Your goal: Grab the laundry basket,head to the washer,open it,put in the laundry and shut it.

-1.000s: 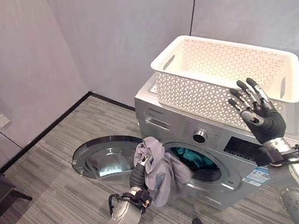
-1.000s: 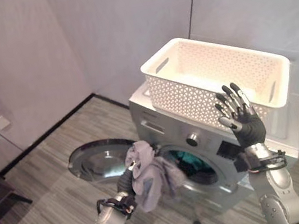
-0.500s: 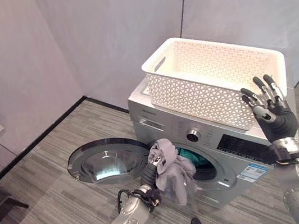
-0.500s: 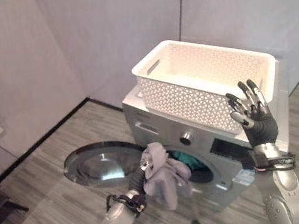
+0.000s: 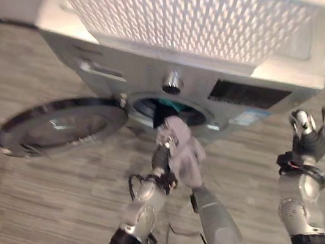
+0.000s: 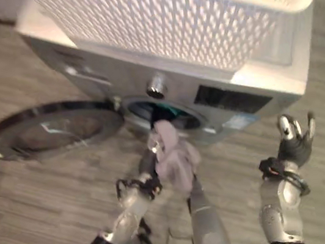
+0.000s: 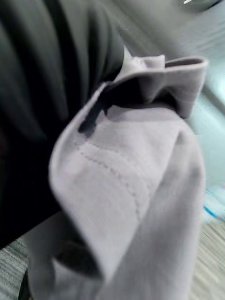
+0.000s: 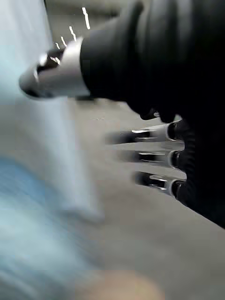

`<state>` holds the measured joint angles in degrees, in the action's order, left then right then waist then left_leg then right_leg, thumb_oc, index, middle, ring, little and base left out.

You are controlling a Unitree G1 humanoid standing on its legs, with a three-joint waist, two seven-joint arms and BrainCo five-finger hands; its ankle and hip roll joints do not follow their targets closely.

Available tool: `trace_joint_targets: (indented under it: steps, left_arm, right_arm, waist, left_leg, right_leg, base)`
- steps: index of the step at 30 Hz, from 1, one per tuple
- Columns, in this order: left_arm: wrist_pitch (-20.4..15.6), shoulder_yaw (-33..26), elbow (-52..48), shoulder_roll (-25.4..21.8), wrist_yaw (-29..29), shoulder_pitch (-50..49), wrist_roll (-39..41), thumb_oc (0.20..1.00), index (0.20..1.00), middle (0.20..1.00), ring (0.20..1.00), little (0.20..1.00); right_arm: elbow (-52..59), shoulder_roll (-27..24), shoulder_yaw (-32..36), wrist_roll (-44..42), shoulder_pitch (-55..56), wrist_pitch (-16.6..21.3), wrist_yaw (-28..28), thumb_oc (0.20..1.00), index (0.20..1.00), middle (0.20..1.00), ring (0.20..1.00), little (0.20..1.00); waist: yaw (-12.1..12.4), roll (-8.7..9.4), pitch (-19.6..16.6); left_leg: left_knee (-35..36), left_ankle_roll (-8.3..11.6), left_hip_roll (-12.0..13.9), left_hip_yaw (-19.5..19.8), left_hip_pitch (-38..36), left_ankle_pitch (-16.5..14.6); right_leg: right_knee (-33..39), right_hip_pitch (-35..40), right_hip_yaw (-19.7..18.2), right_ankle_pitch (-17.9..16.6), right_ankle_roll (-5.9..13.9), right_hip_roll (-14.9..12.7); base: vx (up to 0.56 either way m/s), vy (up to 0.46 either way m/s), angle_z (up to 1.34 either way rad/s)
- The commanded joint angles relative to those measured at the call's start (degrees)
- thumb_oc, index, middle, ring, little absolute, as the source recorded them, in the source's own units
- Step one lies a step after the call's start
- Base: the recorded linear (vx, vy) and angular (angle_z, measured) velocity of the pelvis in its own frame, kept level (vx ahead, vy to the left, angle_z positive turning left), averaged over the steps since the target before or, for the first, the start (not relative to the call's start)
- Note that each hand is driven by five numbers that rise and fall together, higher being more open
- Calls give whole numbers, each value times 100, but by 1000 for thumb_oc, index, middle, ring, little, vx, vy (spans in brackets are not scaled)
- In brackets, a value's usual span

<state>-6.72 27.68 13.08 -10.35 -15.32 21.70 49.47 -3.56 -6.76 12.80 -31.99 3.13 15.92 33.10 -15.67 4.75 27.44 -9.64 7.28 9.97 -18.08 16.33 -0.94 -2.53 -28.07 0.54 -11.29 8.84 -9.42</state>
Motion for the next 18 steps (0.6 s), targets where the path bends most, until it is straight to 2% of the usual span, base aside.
trace_joint_targets:
  steps: [1, 3, 7, 8, 9, 10, 11, 12, 13, 14, 15, 18]
  left_arm:
    - [-713, -94, -131, 93, -319, -116, -203, 200, 200, 200, 200, 200]
    - [-750, -168, -165, 27, -324, -135, -223, 200, 200, 200, 200, 200]
    - [-770, -322, -207, -140, -181, -296, -186, 200, 200, 200, 200, 200]
    - [-742, -285, -238, -182, -84, -348, -176, 200, 200, 200, 200, 200]
    - [-742, -288, -241, -179, -83, -348, -174, 200, 200, 200, 200, 200]
    - [-688, -186, -293, -197, 84, -393, -129, 200, 200, 200, 200, 200]
    - [-651, -130, -283, -185, 164, -404, -114, 200, 200, 200, 200, 200]
    - [-609, -61, -246, -186, 243, -393, -137, 200, 200, 200, 200, 200]
    - [-614, -68, -245, -190, 248, -389, -136, 200, 200, 200, 200, 200]
    - [-595, -12, -185, -183, 259, -350, -141, 200, 200, 200, 200, 200]
    - [-578, 21, -87, -166, 270, -287, -145, 200, 200, 200, 200, 200]
    - [-655, -11, 186, -74, 161, 18, -145, 200, 200, 200, 200, 200]
  right_arm:
    - [133, -392, 511, 741, 447, 104, 824, 1000, 1000, 1000, 1000, 1000]
    - [-305, -457, 663, 688, 464, 109, 902, 1000, 1000, 1000, 1000, 1000]
    - [-2420, -791, 1287, 437, 679, -169, 1106, 1000, 1000, 1000, 1000, 1000]
    - [-3624, -864, 1335, 179, 824, -372, 923, 1000, 1000, 1000, 1000, 1000]
    - [-3688, -899, 1332, 147, 802, -343, 886, 1000, 1000, 1000, 1000, 1000]
    - [-4951, -928, 1160, -77, 882, -603, 487, 1000, 1000, 1000, 1000, 1000]
    - [-5592, -906, 978, -181, 821, -758, 203, 1000, 1000, 1000, 1000, 1000]
    - [-6178, -831, 760, -288, 745, -932, -67, 1000, 1000, 1000, 1000, 1000]
    - [-6248, -862, 751, -314, 711, -908, -118, 1000, 1000, 1000, 1000, 1000]
    - [-6689, -767, 673, -546, 650, -1008, -346, 1000, 1000, 1000, 1000, 1000]
    - [-7024, -723, 608, -674, 598, -1106, -507, 1000, 1000, 1000, 1000, 1000]
    - [-7373, -584, 376, -873, 430, -1224, -744, 1000, 1000, 1000, 1000, 1000]
  waist:
    - [-159, -130, -330]
    - [-175, -101, -324]
    - [-109, -50, -277]
    - [-30, -41, -247]
    - [-42, -51, -249]
    - [63, -69, -198]
    - [118, -96, -183]
    - [191, -159, -183]
    - [167, -129, -148]
    - [218, -150, -112]
    - [282, -211, -109]
    - [339, -264, -48]
  left_leg:
    - [43, 38, 438, 74, 264, -5]
    - [47, 48, 451, 48, 320, 1]
    - [7, 92, 454, 158, 571, 22]
    - [5, 117, 436, 275, 674, 50]
    - [-1, 117, 436, 287, 687, 49]
    - [-10, 132, 394, 408, 810, 95]
    - [-20, 129, 369, 464, 873, 112]
    - [-12, 169, 350, 574, 867, -14]
    - [-37, 131, 343, 540, 943, 127]
    - [-42, 130, 324, 572, 1000, 144]
    - [-22, 176, 321, 639, 994, 14]
    - [-36, 197, 297, 668, 1195, 74]
  right_leg:
    - [-914, -322, 99, 774, 377, -276]
    - [-907, -388, 95, 741, 386, -268]
    - [-879, -514, 192, 687, 389, -301]
    - [-860, -512, 260, 682, 369, -329]
    - [-859, -513, 271, 683, 368, -331]
    - [-840, -516, 358, 665, 345, -363]
    - [-840, -521, 393, 668, 332, -372]
    - [-863, -475, 418, 809, 365, -367]
    - [-848, -525, 432, 680, 320, -381]
    - [-864, -557, 458, 692, 311, -389]
    - [-892, -540, 466, 842, 352, -385]
    - [-913, -700, 480, 840, 355, -401]
  base:
    - [-60, 9, -18]
    - [-33, 3, -24]
    - [-19, -57, -10]
    - [5, -91, 15]
    - [-4, -133, 18]
    - [-11, -102, 17]
    - [76, -114, 12]
    - [-3, -69, 22]
    - [-4, -65, 34]
    - [1, -50, 45]
    - [85, -43, 38]
    - [13, -35, 24]
